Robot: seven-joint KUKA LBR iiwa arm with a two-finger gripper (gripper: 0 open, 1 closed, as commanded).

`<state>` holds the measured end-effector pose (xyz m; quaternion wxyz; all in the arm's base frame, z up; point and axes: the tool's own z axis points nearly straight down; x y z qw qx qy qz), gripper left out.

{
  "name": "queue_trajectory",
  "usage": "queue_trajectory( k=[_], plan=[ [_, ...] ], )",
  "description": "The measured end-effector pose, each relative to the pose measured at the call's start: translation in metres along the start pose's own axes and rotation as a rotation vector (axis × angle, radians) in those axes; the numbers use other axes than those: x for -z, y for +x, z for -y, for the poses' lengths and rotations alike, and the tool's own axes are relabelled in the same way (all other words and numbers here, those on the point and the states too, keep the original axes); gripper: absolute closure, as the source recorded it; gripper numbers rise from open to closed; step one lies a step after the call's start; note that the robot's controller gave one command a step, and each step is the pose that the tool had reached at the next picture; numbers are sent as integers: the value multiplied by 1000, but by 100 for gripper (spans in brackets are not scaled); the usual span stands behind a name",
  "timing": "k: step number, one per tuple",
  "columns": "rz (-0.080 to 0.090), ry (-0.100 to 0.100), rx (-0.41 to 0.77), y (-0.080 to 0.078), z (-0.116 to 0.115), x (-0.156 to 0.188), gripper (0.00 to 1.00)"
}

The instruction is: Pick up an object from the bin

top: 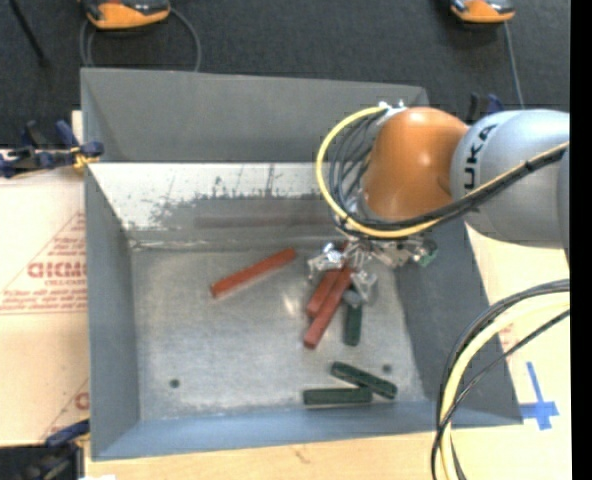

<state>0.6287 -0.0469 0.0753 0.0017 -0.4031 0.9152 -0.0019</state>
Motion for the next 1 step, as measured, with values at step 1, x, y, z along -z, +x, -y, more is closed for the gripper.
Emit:
queue_trajectory(
  k=[1],
  plan=[
    [6,6,-45,11,-8,173,100]
  ],
)
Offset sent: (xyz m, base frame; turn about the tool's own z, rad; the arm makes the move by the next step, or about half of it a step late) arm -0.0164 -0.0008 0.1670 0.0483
